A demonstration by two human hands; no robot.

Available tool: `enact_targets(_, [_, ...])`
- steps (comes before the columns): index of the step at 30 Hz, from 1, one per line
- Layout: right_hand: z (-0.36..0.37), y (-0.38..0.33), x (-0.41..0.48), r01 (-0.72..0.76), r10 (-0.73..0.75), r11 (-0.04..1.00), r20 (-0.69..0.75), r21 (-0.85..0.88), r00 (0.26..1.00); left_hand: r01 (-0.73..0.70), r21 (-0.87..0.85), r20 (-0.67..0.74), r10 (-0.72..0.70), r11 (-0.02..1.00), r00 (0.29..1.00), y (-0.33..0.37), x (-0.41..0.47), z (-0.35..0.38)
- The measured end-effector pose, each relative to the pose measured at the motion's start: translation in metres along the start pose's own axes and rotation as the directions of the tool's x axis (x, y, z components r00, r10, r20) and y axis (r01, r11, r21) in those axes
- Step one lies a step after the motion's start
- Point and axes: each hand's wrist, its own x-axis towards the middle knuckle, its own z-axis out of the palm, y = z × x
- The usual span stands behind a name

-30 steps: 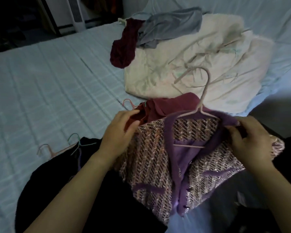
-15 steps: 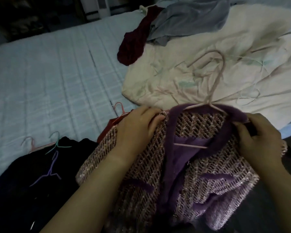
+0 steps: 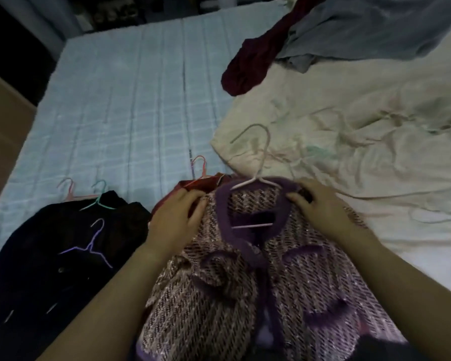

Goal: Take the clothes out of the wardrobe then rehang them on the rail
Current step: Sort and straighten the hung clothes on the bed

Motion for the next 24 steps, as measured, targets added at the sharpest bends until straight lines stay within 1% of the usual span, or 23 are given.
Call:
enact_targets(2, [0.025,0.011,0.026,0.015,-0.015,0.998,0.006,-0.054,1.000,0.048,0.004,0.060,-0.048,0.999,0.997,-0.023,0.011,0.014])
enact_targets(5, [0.049,0.032,0.066,0.003,-0.008,0.987,-0.026,-0.158,1.000,0.071,0.092,0.008,-0.072,0.993,0.997,-0.046,0.048,0.038])
enact_targets(7, [0.061,0.047,0.088,-0.066,0.059,0.972,-0.038,-0.226,0.998,0.102,0.141,0.014,-0.105,0.985,0.994,-0.051,0.073,0.060])
enact_targets(9, [0.077,0.064,0.102,-0.113,0.119,0.943,0.000,-0.312,0.993,0.153,0.193,0.052,-0.166,0.969,0.985,-0.055,0.089,0.089])
enact_targets(11, [0.094,0.079,0.107,-0.117,0.164,0.906,0.083,-0.408,0.983,0.177,0.253,0.148,-0.219,0.951,0.964,-0.058,0.092,0.118])
enact_targets(13, [0.108,0.091,0.103,-0.093,0.201,0.871,0.175,-0.483,0.964,0.188,0.304,0.286,-0.278,0.934,0.917,-0.066,0.082,0.144])
enact_targets(15, [0.111,0.094,0.094,-0.058,0.200,0.849,0.217,-0.526,0.955,0.209,0.315,0.368,-0.322,0.926,0.872,-0.072,0.064,0.156])
enact_targets(17, [0.108,0.086,0.077,-0.041,0.157,0.867,0.194,-0.497,0.968,0.206,0.312,0.397,-0.325,0.927,0.858,-0.073,0.043,0.152])
enact_targets(20, [0.109,0.048,0.042,-0.013,0.078,0.939,0.174,-0.344,0.982,0.164,0.309,0.392,-0.283,0.937,0.875,-0.072,0.011,0.131])
enact_targets(23, [0.126,-0.006,0.010,0.079,-0.012,0.961,0.246,-0.263,0.969,0.234,0.285,0.354,-0.329,0.929,0.875,-0.065,-0.017,0.098])
enact_targets(24, [0.133,-0.024,0.000,0.099,-0.025,0.966,0.295,-0.239,0.955,0.271,0.273,0.334,-0.355,0.923,0.873,-0.063,-0.029,0.085])
